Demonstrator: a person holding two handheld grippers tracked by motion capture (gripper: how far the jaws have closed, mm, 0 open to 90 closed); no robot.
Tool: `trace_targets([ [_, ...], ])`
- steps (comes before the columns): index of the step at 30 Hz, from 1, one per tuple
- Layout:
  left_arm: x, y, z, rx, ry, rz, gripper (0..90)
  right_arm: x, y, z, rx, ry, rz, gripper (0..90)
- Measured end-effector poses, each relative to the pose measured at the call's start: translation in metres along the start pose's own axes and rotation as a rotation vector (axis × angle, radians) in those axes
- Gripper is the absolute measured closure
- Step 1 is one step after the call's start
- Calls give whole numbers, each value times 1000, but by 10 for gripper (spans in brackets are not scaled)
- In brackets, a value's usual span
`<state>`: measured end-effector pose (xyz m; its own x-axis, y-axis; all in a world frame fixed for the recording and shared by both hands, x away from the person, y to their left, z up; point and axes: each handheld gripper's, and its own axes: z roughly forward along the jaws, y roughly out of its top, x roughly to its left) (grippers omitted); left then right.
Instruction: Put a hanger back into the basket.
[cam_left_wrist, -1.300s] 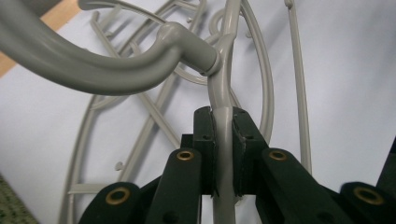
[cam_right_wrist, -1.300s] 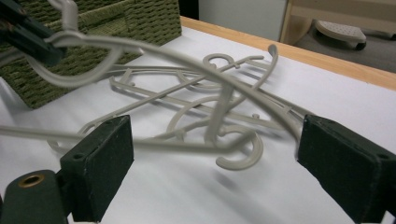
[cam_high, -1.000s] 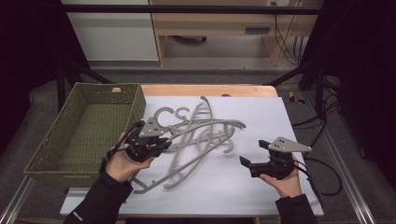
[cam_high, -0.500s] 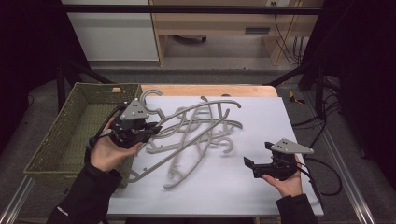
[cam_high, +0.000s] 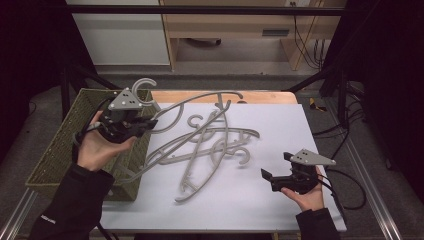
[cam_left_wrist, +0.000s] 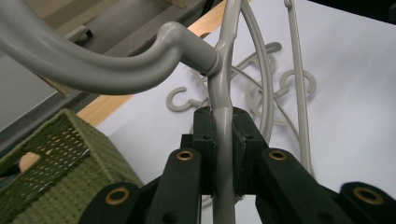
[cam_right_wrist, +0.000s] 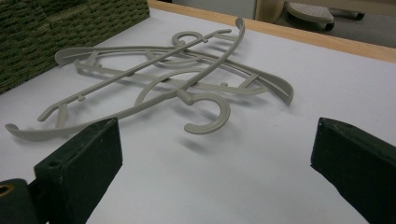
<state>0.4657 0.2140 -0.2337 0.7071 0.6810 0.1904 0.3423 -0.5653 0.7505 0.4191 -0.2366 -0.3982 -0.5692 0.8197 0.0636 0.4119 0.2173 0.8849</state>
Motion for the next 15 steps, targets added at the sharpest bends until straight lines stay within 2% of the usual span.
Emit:
trace_targets([
  [5,19,-5,-8,-11,25,-28,823,0,0,0,-3,2,3,25],
  [15,56,-21,-18,6,88,-61,823,0,0,1,3,2,-5,25],
])
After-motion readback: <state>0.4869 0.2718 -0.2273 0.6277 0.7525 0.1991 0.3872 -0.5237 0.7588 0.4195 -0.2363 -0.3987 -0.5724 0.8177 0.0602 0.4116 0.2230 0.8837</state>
